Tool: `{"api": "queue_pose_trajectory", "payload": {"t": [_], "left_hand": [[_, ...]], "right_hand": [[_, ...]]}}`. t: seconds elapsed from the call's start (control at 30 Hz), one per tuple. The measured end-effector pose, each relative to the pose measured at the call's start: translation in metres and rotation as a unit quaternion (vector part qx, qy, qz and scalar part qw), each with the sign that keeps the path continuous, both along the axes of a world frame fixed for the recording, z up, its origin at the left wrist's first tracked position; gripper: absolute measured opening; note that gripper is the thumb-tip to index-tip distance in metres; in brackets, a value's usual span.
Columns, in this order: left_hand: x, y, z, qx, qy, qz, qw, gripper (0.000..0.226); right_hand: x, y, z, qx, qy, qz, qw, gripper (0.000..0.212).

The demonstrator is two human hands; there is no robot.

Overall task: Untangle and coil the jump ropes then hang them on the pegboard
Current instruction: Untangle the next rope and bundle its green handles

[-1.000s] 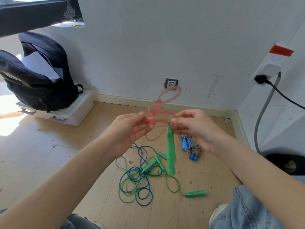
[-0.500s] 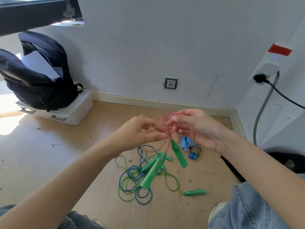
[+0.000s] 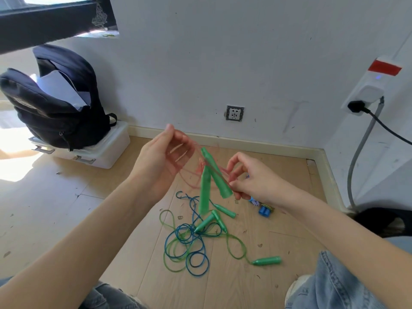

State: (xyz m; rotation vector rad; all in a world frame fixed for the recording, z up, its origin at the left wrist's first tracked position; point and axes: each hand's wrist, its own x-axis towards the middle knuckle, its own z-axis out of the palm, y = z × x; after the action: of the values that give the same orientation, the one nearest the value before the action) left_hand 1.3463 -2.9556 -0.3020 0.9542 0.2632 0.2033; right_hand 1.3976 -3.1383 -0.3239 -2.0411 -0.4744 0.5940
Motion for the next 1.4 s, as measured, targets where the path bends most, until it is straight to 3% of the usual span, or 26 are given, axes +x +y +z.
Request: {"api": "queue_pose_trajectory", "payload": {"t": [0.1, 0.23, 0.3, 0.4, 0.47, 0.57, 0.67, 0.8, 0.9, 1.0, 1.23, 1.33, 1.4], "left_hand": [[0.001, 0.0, -0.002, -0.04, -0.005, 0.017, 0.999, 0.041], [0.002, 0.002, -0.005, -0.009, -0.021, 0.01, 1.0, 0.044], [0.003, 0.005, -0.004, 0.013, -0.012, -0.012, 1.0, 0.039], [-0.003, 0.0, -0.006, 0.135, 0.017, -0.08, 0.987, 0.032], [-0.009, -0.009, -0.009, 0.264, 0.012, -0.142, 0.954, 0.031], [-0.013, -0.018, -0.008, 0.365, -0.012, -0.212, 0.906, 0.03], [-0.015, -0.017, -0.005, 0.378, -0.017, -0.222, 0.899, 0.029], [-0.012, -0.011, -0.004, 0.344, 0.022, -0.196, 0.918, 0.029], [-0.012, -0.008, -0.006, 0.385, 0.074, -0.194, 0.899, 0.017], [-0.013, -0.013, -0.01, 0.41, 0.101, -0.258, 0.869, 0.034], [-0.007, -0.013, -0.013, 0.473, 0.125, -0.225, 0.843, 0.003], [-0.004, -0.011, -0.019, 0.559, 0.123, -0.152, 0.806, 0.01], [-0.004, -0.003, -0.024, 0.647, 0.154, -0.129, 0.735, 0.01]], "right_hand": [[0.002, 0.004, -0.002, -0.017, -0.018, -0.006, 1.0, 0.03], [0.0, 0.0, -0.001, -0.021, 0.018, 0.033, 0.999, 0.038], [-0.003, -0.003, -0.001, -0.078, -0.039, 0.076, 0.993, 0.051], [-0.003, -0.004, 0.007, 0.004, -0.08, 0.042, 0.996, 0.05], [0.001, -0.007, 0.015, 0.055, -0.074, 0.004, 0.996, 0.045], [-0.001, -0.007, 0.017, 0.028, -0.078, 0.059, 0.995, 0.053], [-0.005, -0.002, 0.012, -0.013, -0.096, 0.096, 0.991, 0.031], [-0.002, -0.004, 0.011, 0.067, 0.015, 0.056, 0.996, 0.003], [0.003, -0.009, 0.01, 0.139, 0.072, -0.009, 0.988, 0.007], [0.005, -0.011, 0.014, 0.206, 0.105, -0.038, 0.972, 0.006], [0.005, -0.01, 0.019, 0.2, 0.071, -0.048, 0.976, 0.015], [0.003, -0.006, 0.018, 0.178, 0.047, -0.025, 0.983, 0.014], [0.006, -0.007, 0.023, 0.202, 0.056, -0.052, 0.976, 0.015]]}}
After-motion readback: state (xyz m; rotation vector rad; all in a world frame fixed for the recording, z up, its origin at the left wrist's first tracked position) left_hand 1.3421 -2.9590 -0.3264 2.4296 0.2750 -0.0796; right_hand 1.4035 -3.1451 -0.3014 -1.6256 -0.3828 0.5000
